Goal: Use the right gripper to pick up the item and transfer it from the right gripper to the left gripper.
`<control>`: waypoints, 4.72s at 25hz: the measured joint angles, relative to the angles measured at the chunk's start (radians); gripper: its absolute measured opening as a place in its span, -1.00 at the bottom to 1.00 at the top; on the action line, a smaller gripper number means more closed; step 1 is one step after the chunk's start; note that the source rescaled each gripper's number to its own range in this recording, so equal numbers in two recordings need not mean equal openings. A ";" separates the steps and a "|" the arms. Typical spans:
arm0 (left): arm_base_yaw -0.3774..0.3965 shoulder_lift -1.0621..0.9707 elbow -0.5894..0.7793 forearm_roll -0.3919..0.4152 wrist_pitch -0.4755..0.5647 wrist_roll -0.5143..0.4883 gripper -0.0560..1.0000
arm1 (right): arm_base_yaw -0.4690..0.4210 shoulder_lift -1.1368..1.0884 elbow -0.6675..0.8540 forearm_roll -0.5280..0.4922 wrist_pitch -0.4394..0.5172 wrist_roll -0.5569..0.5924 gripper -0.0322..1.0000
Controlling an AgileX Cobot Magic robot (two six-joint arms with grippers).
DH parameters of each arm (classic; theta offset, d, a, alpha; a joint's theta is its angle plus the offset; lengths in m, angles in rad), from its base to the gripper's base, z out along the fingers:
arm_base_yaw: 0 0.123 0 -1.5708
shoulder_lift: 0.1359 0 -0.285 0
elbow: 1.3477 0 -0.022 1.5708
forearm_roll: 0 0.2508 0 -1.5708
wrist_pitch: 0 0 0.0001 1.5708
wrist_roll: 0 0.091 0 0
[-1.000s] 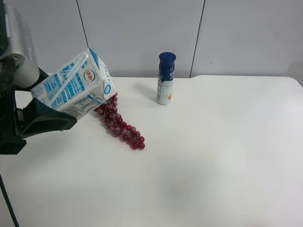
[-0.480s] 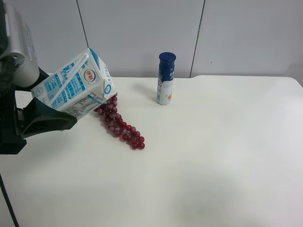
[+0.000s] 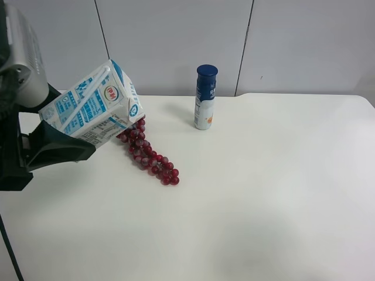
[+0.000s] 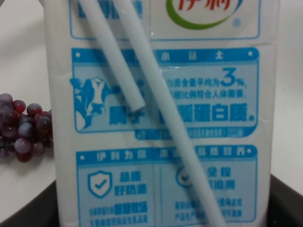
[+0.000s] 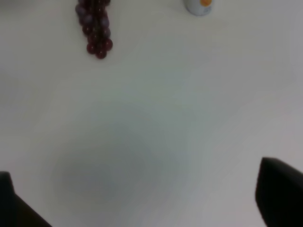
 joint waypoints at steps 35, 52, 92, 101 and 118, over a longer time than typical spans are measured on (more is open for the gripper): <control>0.299 0.062 0.000 0.028 -0.155 -0.206 -0.89 | -0.565 -0.083 0.000 0.002 -0.004 0.000 0.97; 0.727 0.335 0.000 0.025 -0.307 -0.125 -0.89 | -0.565 -0.083 0.000 0.002 -0.004 0.000 0.97; 0.799 0.857 -0.004 -0.063 -0.660 -0.129 0.83 | -0.565 -0.083 0.000 0.002 -0.004 0.000 0.97; 0.799 0.696 -0.004 -0.064 -0.522 -0.129 0.97 | -0.565 -0.083 0.000 0.002 -0.004 0.000 0.97; 0.799 -0.202 -0.009 -0.045 0.158 -0.354 0.98 | -0.565 -0.083 0.000 0.002 -0.004 0.000 0.97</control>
